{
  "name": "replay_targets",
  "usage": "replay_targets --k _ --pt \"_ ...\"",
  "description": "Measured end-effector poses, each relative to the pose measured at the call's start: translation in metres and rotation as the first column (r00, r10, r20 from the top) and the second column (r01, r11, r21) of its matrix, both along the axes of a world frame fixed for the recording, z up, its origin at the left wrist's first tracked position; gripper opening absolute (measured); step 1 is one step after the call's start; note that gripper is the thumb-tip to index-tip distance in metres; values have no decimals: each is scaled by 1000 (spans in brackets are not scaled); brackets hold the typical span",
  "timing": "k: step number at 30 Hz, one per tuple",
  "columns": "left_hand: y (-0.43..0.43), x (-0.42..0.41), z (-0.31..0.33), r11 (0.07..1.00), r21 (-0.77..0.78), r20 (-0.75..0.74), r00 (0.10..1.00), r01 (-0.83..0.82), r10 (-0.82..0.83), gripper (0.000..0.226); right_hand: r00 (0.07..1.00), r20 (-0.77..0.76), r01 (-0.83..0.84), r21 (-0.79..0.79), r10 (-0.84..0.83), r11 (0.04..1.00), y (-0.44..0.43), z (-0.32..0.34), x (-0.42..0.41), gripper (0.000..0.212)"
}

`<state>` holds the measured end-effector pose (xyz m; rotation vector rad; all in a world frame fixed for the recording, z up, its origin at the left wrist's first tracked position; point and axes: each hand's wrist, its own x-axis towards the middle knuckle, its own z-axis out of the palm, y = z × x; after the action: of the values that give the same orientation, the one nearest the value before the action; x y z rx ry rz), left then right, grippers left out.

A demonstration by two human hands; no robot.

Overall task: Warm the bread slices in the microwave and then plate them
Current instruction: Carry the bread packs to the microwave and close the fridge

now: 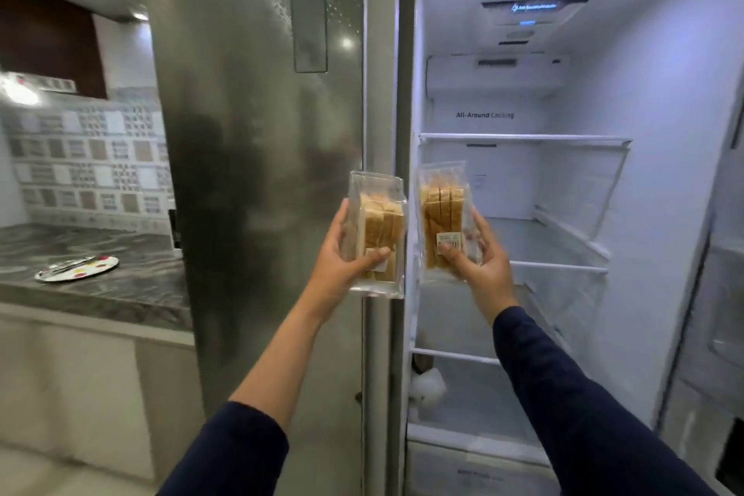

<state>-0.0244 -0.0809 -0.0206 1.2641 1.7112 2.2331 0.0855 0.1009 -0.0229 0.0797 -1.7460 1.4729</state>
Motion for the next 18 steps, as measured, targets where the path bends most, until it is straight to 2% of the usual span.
replay_targets --k 4,8,13,18 --pt "-74 -4 4 992 -41 -43 992 -118 117 104 988 -61 -139 18 140 990 -69 9 -31 75" --pt "-143 -12 4 958 -47 -43 959 -283 281 102 956 -98 -274 52 278 960 -136 6 -70 71" --pt "-221 -32 0 888 10 5 888 -459 459 96 859 -64 -508 15 508 861 -210 -3 -117 71" --pt "-284 -68 -5 789 25 3 789 -614 614 93 773 -67 -630 31 631 776 -270 -9 -183 68"
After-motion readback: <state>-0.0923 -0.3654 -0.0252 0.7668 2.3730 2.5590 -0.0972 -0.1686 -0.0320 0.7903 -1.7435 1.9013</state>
